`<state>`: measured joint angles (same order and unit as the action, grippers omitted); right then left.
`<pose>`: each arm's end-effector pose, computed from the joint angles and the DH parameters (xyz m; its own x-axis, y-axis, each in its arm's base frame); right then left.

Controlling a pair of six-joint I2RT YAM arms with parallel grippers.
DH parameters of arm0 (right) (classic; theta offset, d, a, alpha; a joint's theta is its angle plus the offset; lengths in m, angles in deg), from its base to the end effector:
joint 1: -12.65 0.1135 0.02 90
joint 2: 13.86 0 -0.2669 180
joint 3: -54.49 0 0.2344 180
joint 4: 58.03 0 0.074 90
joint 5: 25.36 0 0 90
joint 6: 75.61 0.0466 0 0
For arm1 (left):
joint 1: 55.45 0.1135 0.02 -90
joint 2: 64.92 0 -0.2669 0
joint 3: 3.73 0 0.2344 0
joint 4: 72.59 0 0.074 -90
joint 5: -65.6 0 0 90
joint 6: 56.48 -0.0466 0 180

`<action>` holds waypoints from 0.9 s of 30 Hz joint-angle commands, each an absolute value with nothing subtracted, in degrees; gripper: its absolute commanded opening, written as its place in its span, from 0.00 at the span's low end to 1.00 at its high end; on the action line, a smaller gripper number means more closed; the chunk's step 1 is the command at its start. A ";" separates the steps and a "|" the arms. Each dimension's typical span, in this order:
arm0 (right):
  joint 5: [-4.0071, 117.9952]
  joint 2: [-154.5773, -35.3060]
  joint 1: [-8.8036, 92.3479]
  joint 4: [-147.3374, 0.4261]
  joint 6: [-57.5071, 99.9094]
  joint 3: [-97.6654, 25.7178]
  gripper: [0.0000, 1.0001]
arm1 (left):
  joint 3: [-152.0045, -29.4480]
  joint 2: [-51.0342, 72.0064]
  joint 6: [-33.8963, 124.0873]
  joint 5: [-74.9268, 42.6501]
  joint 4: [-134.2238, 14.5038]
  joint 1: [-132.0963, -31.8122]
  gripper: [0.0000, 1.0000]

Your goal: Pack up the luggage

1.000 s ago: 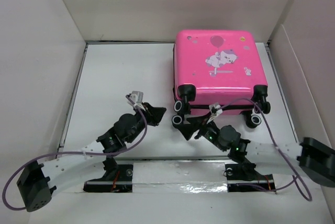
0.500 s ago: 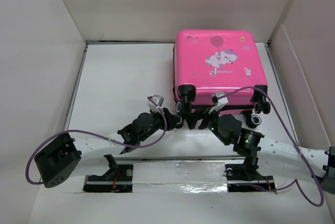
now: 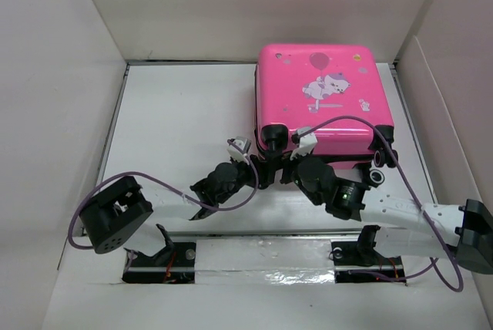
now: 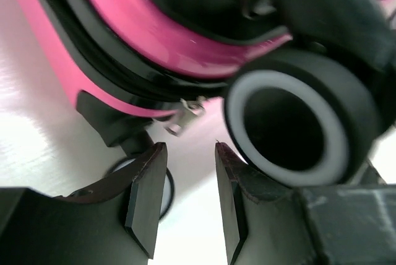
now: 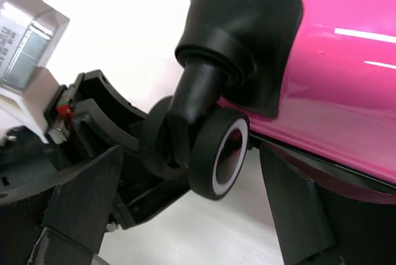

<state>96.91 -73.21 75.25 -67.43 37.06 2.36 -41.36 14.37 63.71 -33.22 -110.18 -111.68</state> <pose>0.1257 0.1884 0.2812 -0.3200 0.0907 -0.9430 -0.4247 0.8760 0.2284 0.1534 -0.2165 0.2114 -0.4044 -0.2892 -0.8677 0.6167 0.6143 -0.4922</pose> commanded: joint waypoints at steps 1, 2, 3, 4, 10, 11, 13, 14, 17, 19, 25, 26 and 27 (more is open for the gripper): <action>100.93 -76.16 74.17 -66.97 36.09 -1.29 0.94 | -43.96 15.50 62.61 -33.45 -117.43 -111.97 0.34; 101.28 -76.78 74.17 -66.97 36.36 -1.99 0.93 | -43.87 15.76 62.61 -33.54 -117.96 -111.97 0.34; 102.07 -77.23 74.17 -66.62 36.36 -2.26 0.91 | -43.52 16.02 62.61 -33.63 -119.18 -111.97 0.34; 102.25 -77.75 74.17 -66.45 36.36 -2.52 0.90 | -43.43 16.20 62.69 -33.89 -119.71 -111.97 0.34; 104.97 -81.71 73.03 -68.99 37.15 -5.78 0.85 | -43.25 17.61 62.34 -35.91 -122.97 -111.97 0.35; 105.59 -82.15 73.03 -69.17 37.50 -6.04 0.84 | -43.34 17.78 62.17 -35.83 -123.32 -111.97 0.35; 106.38 -82.94 73.03 -69.08 37.68 -6.39 0.82 | -43.17 18.14 62.17 -35.04 -124.64 -111.97 0.35; 106.56 -83.20 72.42 -69.17 37.85 -6.39 0.81 | -43.17 18.22 62.26 -34.77 -124.99 -111.97 0.35; 106.56 -83.82 71.19 -69.34 37.94 -6.83 0.52 | -42.73 18.66 61.99 -32.67 -126.92 -111.97 0.35; 105.95 -83.82 70.57 -68.91 37.85 -6.66 0.31 | -42.64 19.28 61.82 -30.74 -128.33 -111.97 0.33; 100.94 -83.65 68.72 -66.89 35.75 -6.31 0.07 | -41.94 19.63 60.67 -29.75 -129.21 -113.73 0.23; 100.93 -83.56 68.72 -66.80 35.66 -6.31 0.07 | -41.94 19.63 60.67 -29.93 -129.21 -113.73 0.24; 100.41 -83.56 68.72 -66.71 35.57 -6.22 0.04 | -41.85 19.54 60.67 -30.11 -129.21 -113.73 0.26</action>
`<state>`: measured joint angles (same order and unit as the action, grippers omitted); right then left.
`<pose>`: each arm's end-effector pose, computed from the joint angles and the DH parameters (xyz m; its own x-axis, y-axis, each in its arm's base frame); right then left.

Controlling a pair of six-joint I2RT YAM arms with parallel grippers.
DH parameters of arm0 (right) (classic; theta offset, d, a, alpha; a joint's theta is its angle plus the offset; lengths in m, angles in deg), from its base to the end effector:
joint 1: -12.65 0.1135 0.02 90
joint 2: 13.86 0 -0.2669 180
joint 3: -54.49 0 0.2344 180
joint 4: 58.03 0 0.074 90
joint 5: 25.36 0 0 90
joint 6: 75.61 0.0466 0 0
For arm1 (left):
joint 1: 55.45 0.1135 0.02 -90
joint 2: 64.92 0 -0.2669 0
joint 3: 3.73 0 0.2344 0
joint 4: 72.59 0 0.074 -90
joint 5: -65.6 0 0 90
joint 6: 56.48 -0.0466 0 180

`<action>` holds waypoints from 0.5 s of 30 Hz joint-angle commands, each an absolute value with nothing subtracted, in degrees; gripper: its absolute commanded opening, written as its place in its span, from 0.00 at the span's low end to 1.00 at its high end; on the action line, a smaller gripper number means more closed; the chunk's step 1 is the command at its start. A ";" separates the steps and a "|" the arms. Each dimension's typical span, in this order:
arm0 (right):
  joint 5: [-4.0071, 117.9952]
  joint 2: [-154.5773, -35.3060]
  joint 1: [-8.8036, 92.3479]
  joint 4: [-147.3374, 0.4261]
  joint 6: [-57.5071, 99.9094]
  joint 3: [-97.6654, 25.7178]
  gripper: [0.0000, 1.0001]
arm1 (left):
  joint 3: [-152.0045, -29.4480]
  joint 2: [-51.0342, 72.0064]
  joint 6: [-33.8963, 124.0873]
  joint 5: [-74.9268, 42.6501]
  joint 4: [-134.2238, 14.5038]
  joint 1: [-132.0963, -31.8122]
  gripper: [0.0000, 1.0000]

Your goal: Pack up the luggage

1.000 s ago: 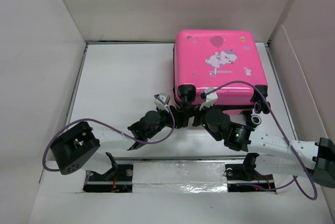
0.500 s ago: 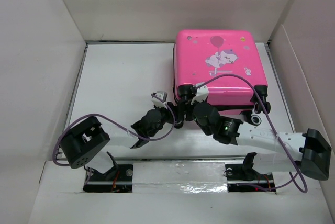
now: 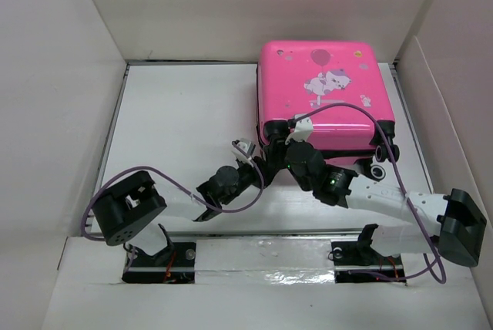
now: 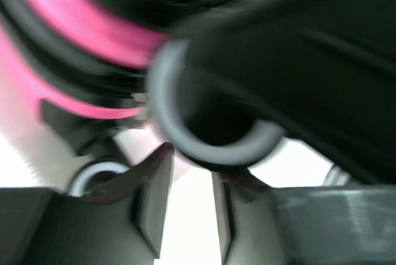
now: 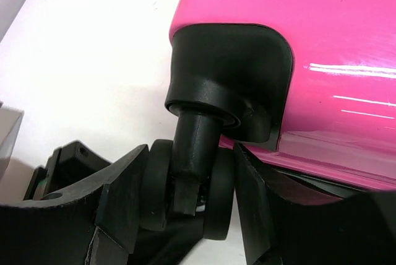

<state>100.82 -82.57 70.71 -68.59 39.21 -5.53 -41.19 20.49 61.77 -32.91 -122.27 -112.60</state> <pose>0.1610 0.2062 0.2900 -0.3221 0.1238 -0.9386 -0.2809 0.9343 0.2197 0.1553 -0.2278 0.2091 -0.3409 -0.3351 -0.8784 0.6690 0.5700 -0.4770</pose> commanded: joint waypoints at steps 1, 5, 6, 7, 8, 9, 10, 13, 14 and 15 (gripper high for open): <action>100.06 -83.65 68.20 -66.53 35.57 -6.22 0.03 | -41.94 19.54 60.59 -30.55 -129.21 -113.73 0.30; 98.30 -83.47 68.19 -65.92 35.74 -5.78 0.02 | -43.25 20.42 60.41 -31.08 -128.86 -113.73 0.47; 97.95 -83.47 68.19 -65.83 35.83 -5.69 0.02 | -43.52 20.86 60.41 -31.43 -128.86 -113.73 0.48; 97.68 -83.38 68.71 -65.57 35.83 -5.34 0.02 | -44.13 21.12 60.41 -33.35 -128.34 -113.73 0.48; 97.77 -83.47 68.72 -65.57 36.01 -5.34 0.03 | -44.39 21.30 60.67 -34.50 -127.90 -113.73 0.48; 97.68 -83.38 68.72 -65.57 36.09 -5.25 0.04 | -44.83 21.65 60.93 -35.46 -127.46 -113.73 0.48; 97.68 -83.30 69.24 -65.57 36.10 -5.16 0.05 | -44.92 21.83 60.94 -37.04 -126.93 -113.73 0.48; 97.59 -82.77 69.25 -65.83 36.45 -5.16 0.18 | -45.54 22.35 61.20 -40.12 -125.44 -113.73 0.47; 97.42 -82.59 69.25 -65.74 36.45 -5.08 0.20 | -45.63 22.53 61.20 -40.83 -125.35 -113.73 0.47; 96.64 -82.50 69.25 -65.48 36.27 -4.99 0.20 | -45.80 23.14 60.94 -41.36 -126.04 -113.73 0.47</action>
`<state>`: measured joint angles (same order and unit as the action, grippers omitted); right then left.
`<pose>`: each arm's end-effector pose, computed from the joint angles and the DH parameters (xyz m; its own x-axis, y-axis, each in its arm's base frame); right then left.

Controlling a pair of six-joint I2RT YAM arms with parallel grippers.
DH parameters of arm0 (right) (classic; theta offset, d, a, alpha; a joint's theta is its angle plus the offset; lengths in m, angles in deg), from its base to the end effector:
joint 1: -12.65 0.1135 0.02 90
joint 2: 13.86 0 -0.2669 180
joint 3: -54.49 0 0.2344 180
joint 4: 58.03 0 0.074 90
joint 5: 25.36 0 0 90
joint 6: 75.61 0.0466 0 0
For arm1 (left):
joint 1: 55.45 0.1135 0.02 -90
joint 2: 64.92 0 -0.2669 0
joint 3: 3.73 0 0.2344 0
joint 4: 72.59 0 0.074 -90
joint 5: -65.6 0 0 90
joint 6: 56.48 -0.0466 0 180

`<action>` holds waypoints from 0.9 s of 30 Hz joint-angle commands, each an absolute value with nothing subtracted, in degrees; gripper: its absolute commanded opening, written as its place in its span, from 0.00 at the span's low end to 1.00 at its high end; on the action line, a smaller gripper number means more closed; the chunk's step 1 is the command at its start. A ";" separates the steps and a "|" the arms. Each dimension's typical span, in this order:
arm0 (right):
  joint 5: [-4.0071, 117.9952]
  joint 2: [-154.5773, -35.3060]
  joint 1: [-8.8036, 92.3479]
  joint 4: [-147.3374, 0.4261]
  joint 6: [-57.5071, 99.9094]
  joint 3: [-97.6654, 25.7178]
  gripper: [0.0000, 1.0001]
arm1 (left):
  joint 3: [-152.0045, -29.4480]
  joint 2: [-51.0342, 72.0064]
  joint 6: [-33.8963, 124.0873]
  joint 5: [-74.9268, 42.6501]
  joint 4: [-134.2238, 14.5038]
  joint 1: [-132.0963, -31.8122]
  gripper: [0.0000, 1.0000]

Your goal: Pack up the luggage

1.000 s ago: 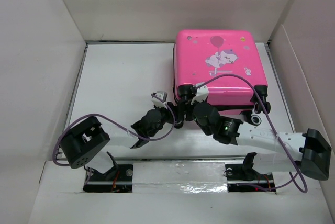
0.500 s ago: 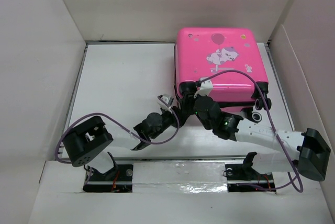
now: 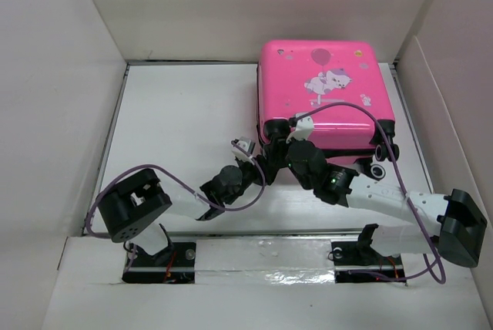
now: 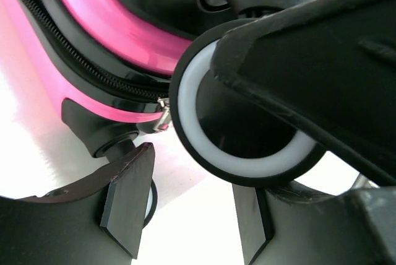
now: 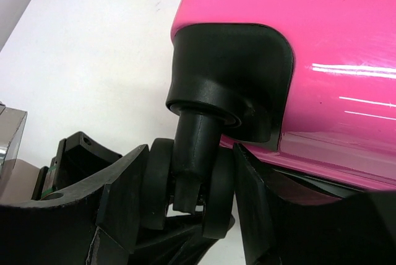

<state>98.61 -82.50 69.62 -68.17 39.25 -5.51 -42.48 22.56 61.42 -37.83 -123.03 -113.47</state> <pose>0.1642 0.2048 0.2906 -0.3303 0.1316 -0.9347 -0.2955 0.9260 0.2348 0.1586 -0.2336 0.2075 -0.3146 -0.3556 -0.8801 0.6279 0.6175 -0.4738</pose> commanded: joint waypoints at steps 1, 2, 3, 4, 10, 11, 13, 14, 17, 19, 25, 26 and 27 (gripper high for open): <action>96.02 -82.42 69.25 -65.22 36.10 -4.90 0.19 | -45.98 23.49 60.68 -42.58 -126.40 -113.73 0.47; 95.49 -82.33 69.25 -65.21 35.92 -4.99 0.17 | -46.15 23.85 59.98 -43.20 -127.01 -114.25 0.47; 94.88 -82.33 69.25 -65.21 36.01 -4.99 0.14 | -46.33 24.72 59.62 -43.73 -127.88 -114.25 0.47; 94.00 -82.15 69.77 -65.21 36.09 -4.90 0.14 | -46.77 25.16 59.10 -43.82 -129.89 -114.25 0.47; 91.89 -80.83 69.77 -64.68 36.80 -3.76 0.14 | -49.49 29.64 54.70 -47.06 -136.14 -114.78 0.46; 91.36 -80.75 69.77 -64.77 36.80 -3.84 0.14 | -49.76 30.09 54.61 -48.03 -136.68 -114.78 0.45; 89.69 -80.57 69.77 -64.86 36.89 -3.85 0.14 | -49.67 30.70 54.70 -50.84 -139.65 -114.78 0.44; 89.16 -80.48 69.77 -64.86 37.06 -3.76 0.13 | -49.58 30.97 54.52 -51.46 -140.98 -114.78 0.43; 87.05 -79.87 69.77 -64.51 37.50 -3.32 0.08 | -50.11 32.55 54.08 -53.22 -145.46 -114.78 0.41; 86.00 -79.43 69.77 -64.16 38.03 -2.88 0.08 | -50.72 33.69 54.08 -53.49 -148.00 -114.78 0.39; 84.07 -77.93 70.30 -63.81 38.29 -2.53 0.07 | -51.52 34.22 53.12 -57.26 -150.47 -114.78 0.21; 83.54 -77.67 70.30 -63.29 38.29 -2.61 0.07 | -51.43 34.13 52.77 -58.14 -150.83 -114.78 0.18; 82.84 -77.58 70.30 -63.19 38.29 -2.88 0.06 | -51.25 34.05 52.15 -59.28 -151.44 -114.78 0.17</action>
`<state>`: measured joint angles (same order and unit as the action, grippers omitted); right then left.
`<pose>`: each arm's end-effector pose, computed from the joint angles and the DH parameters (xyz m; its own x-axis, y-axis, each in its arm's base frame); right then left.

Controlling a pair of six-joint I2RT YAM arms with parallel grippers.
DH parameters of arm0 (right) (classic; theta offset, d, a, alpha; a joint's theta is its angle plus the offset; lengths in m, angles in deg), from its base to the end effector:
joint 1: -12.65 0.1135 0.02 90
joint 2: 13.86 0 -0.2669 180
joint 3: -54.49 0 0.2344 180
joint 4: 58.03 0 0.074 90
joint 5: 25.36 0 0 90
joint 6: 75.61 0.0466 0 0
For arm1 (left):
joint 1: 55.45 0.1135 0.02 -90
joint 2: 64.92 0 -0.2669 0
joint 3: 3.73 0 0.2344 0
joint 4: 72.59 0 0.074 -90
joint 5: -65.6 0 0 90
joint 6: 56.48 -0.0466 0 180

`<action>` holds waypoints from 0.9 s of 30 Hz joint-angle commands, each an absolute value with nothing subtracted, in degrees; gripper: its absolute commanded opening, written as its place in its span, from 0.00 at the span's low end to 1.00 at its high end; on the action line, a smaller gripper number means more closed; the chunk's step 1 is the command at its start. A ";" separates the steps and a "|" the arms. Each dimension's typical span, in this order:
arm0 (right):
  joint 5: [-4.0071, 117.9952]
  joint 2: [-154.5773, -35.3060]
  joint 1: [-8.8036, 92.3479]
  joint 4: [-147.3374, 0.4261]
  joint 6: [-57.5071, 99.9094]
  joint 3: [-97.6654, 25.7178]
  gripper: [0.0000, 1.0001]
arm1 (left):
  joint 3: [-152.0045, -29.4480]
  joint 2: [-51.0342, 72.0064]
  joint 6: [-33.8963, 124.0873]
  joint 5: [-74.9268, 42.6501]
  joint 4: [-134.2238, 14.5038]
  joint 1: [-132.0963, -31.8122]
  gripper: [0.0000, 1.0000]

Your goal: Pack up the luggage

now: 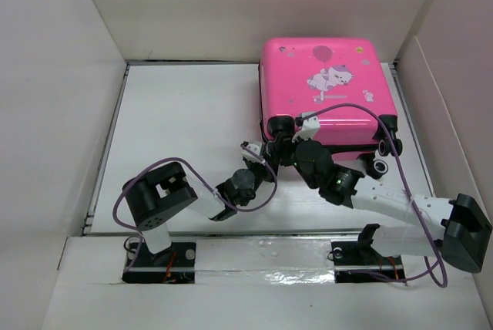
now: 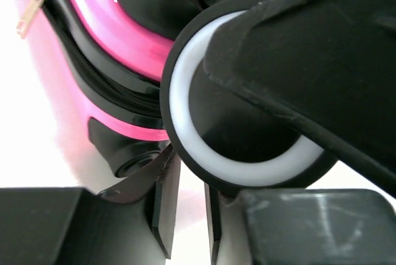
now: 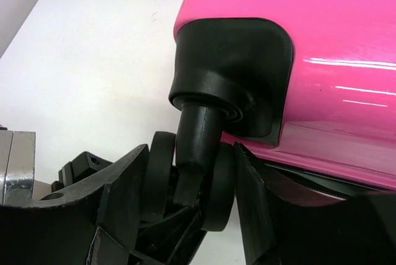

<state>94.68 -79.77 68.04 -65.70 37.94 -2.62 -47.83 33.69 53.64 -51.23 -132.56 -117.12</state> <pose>0.1625 0.1944 0.2889 -0.3233 0.1404 -0.9358 -0.3388 0.9062 0.2530 0.1661 -0.2639 0.1975 -0.1545 -0.3604 -0.9199 0.5529 0.7402 -0.3828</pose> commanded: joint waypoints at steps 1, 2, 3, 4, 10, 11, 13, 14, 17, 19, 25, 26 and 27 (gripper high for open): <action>81.44 -77.49 70.30 -63.19 38.21 -3.05 0.06 | -50.82 34.04 51.89 -61.03 -153.45 -114.78 0.16; 80.03 -77.41 70.30 -63.19 38.38 -3.14 0.05 | -50.38 34.22 51.62 -61.57 -155.64 -114.78 0.14; 80.02 -77.41 70.30 -63.11 38.47 -3.14 0.05 | -50.37 34.22 51.62 -61.58 -155.67 -114.78 0.13; 79.41 -77.32 70.30 -62.93 38.56 -3.06 0.05 | -50.11 34.31 51.71 -60.97 -156.88 -114.78 0.10; 87.83 -76.79 70.30 -66.35 39.70 -2.26 0.61 | -46.09 31.85 51.53 -58.42 -155.40 -115.31 0.01; 88.10 -76.62 70.30 -66.36 39.70 -2.00 0.68 | -44.76 31.06 52.58 -58.15 -155.49 -115.31 0.04; 88.19 -76.44 69.08 -66.36 39.79 -1.82 0.83 | -41.34 28.87 53.99 -57.28 -155.23 -115.31 0.10; 87.75 -76.18 69.07 -65.75 39.87 -1.48 0.84 | -40.19 28.16 54.43 -57.01 -155.14 -115.31 0.17; 85.99 -76.35 67.84 -65.48 39.87 -1.30 0.88 | -37.99 26.23 55.23 -55.51 -154.00 -115.84 0.23; 85.91 -76.44 67.84 -65.92 40.49 -1.30 0.94 | -36.85 25.43 56.19 -55.25 -153.91 -115.84 0.24; 84.77 -77.23 66.53 -64.43 43.12 -0.25 0.91 | -35.78 25.52 57.33 -52.88 -154.79 -115.84 0.24; 83.80 -77.40 65.39 -63.12 43.30 -0.07 0.89 | -35.70 25.61 57.51 -52.62 -154.79 -115.84 0.24; 82.84 -77.49 65.38 -62.67 43.82 -0.07 0.85 | -35.61 25.87 57.86 -52.18 -154.96 -115.84 0.24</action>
<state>86.00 -77.26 66.53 -66.25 41.78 -0.61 -36.16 27.13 56.24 -54.07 -132.39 -115.51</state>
